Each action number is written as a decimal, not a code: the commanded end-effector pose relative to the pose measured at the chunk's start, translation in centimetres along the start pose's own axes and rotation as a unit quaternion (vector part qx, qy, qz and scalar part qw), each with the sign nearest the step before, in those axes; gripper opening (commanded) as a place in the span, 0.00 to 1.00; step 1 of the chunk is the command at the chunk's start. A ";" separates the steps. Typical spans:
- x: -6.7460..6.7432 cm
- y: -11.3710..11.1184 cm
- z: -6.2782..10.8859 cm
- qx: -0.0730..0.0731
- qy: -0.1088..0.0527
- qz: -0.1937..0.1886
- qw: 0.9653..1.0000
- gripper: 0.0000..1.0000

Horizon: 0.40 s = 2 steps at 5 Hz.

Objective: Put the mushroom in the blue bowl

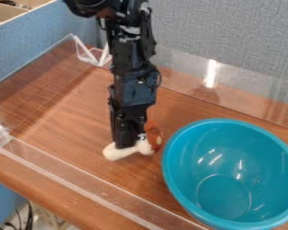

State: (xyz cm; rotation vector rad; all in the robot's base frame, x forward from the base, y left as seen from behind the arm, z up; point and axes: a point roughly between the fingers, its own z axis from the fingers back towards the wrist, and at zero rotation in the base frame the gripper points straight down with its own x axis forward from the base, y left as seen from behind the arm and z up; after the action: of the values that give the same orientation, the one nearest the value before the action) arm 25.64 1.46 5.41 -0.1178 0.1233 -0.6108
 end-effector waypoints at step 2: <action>0.1 -0.1 2.3 0.024 -0.034 -0.003 0.999 0.00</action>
State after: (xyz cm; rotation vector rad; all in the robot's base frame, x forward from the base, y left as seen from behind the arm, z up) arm 25.51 1.36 5.75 -0.1196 0.1121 -0.6158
